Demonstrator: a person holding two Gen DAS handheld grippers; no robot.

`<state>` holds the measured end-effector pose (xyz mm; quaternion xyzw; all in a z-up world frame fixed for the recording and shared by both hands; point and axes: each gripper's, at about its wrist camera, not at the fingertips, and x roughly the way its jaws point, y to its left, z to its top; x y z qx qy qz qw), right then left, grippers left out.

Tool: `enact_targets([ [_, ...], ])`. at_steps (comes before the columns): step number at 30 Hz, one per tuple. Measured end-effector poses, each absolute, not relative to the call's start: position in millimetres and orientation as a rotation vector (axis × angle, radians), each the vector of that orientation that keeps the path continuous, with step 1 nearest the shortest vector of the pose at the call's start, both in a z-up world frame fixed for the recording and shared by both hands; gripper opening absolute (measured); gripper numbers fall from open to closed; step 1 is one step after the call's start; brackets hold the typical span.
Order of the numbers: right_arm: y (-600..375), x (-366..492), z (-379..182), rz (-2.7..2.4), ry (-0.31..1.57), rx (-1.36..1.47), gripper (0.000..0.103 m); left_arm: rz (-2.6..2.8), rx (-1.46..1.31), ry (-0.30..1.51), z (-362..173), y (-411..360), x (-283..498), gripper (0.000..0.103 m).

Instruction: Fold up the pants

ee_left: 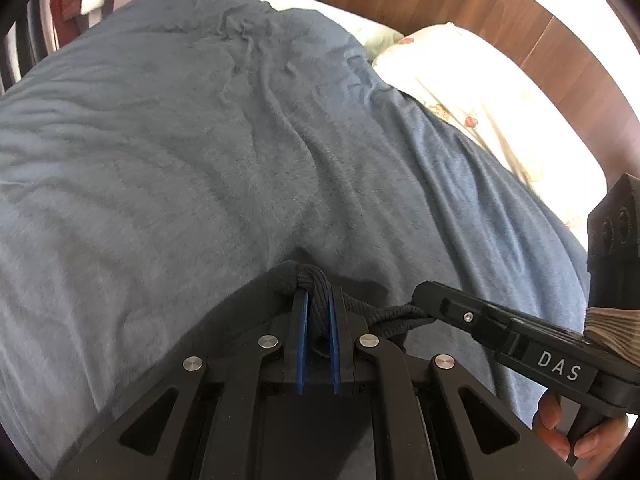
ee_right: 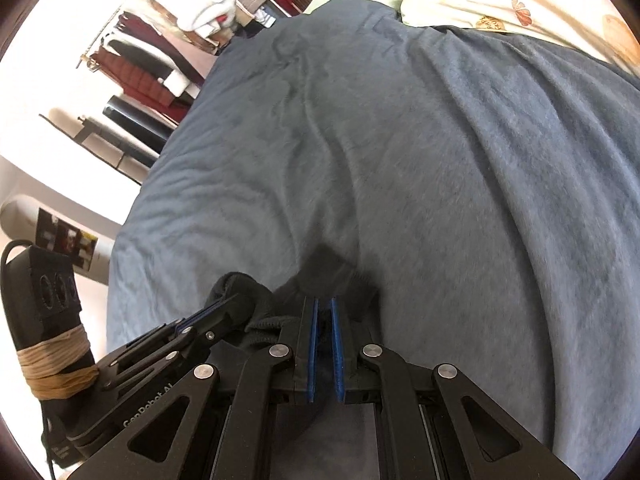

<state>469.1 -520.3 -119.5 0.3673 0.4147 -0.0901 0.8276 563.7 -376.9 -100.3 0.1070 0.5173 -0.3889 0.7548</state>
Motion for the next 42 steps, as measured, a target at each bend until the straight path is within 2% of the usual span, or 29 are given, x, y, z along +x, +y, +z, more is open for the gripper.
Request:
enact_targets([
  [8, -540, 484, -128, -0.276, 0.873, 0.749, 0.011, -0.822, 0.234, 1.232, -130, -392, 592, 0.012],
  [11, -547, 477, -131, -0.291, 0.881, 0.771, 0.013, -0.842, 0.236, 1.260, -130, -394, 596, 0.016],
  [14, -549, 470, -137, -0.285, 0.901, 0.814, 0.027, -0.871, 0.272, 1.218, -119, -397, 594, 0.033],
  [15, -547, 466, -138, -0.280, 0.901, 0.828, 0.028, -0.881, 0.279, 1.203, -115, -398, 593, 0.051],
  [16, -545, 464, -140, -0.268, 0.897, 0.849, 0.029, -0.895, 0.292, 1.180, -110, -399, 593, 0.057],
  [22, -531, 460, -153, -0.229, 0.900, 0.909, 0.029, -0.937, 0.456, 1.072, -95, -395, 599, 0.057],
  [26, -523, 465, -159, -0.214, 0.890, 0.936, 0.029, -1.003, 0.530, 1.157, -119, -393, 606, 0.056],
  [35, -522, 478, -185, -0.201, 0.894, 0.962, 0.029, -1.091, 0.512, 1.327, -165, -418, 621, 0.056],
  [41, -534, 483, -208, -0.197, 0.928, 1.040, 0.029, -1.090, 0.464, 1.406, -183, -418, 629, 0.050],
  [42, -536, 483, -211, -0.191, 0.929, 1.056, 0.032, -1.092, 0.470, 1.407, -183, -415, 632, 0.049],
])
